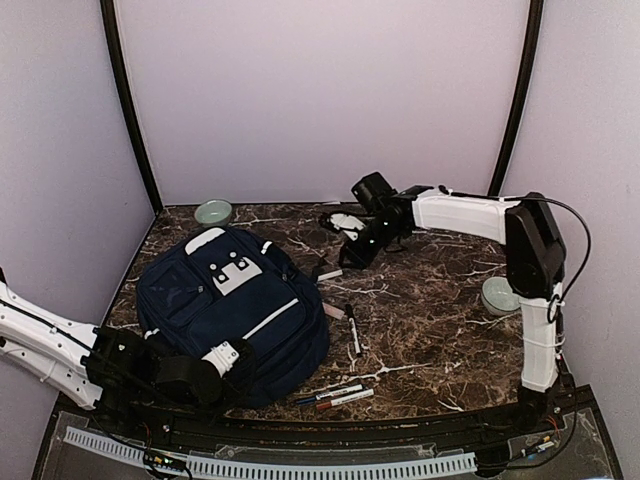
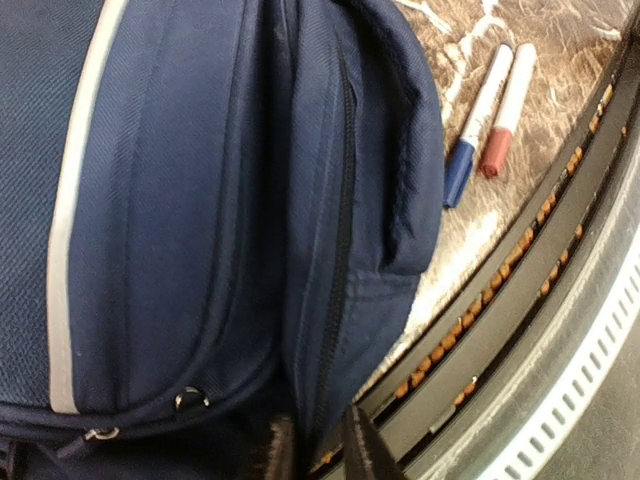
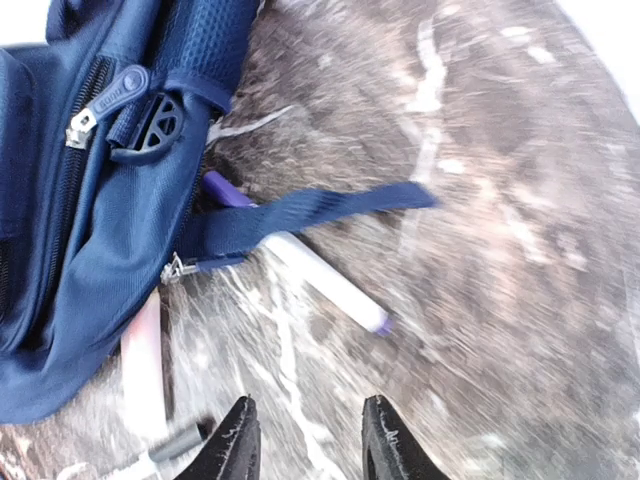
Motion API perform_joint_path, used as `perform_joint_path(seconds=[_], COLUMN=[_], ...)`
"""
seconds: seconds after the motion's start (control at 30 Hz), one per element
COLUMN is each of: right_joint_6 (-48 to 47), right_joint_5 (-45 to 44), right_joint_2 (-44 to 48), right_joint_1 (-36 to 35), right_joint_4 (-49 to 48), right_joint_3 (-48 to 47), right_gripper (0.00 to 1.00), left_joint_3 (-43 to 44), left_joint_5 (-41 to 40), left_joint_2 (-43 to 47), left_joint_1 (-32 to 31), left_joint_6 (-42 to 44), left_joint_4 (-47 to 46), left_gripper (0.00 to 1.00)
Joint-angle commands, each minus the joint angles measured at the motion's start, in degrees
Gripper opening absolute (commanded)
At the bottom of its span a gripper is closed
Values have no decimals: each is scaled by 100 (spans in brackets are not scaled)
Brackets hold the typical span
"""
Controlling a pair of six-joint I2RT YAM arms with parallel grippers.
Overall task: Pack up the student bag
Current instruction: Zip the student bag into the largest pocket of the bag, then pick up the pen from the center of the board.
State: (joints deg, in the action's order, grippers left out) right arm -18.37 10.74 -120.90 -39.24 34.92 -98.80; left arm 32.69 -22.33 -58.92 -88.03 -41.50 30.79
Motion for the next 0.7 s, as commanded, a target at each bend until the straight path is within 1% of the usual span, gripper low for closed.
perform_joint_path(seconds=[0.0,0.13,0.23,0.33,0.4,0.47,0.53,0.67], right_joint_6=[-81,-182,-171,-223,-214,-194,-181,-168], right_joint_5=[0,300,374,265,261,209,-1,-142], right_joint_2=[694,1062,1183,1129,1023,910,787,464], right_joint_1=[57,44,-34,-188,-330,-499,-722,-917], right_joint_4=[-267,-263,-294,-353,-301,-312,-327,-248], right_joint_3=[610,1143,1450,1654,1676,1689,1650,1395], right_gripper=[36,35,36,40,43,48,51,54], left_joint_3=[410,848,1155,1445,1494,1443,1387,1331], left_joint_5=[440,164,-476,-1415,-1896,-2172,-2245,-1981], left_joint_2=[-32,12,93,141,180,197,175,39], left_joint_1=[-87,-90,-88,-84,-80,-69,51,386], left_joint_6=[-101,20,17,-335,-542,-557,-483,-385], left_joint_4=[440,803,1103,1612,1817,1774,1633,1498], left_gripper=[23,32,38,49,62,71,75,75])
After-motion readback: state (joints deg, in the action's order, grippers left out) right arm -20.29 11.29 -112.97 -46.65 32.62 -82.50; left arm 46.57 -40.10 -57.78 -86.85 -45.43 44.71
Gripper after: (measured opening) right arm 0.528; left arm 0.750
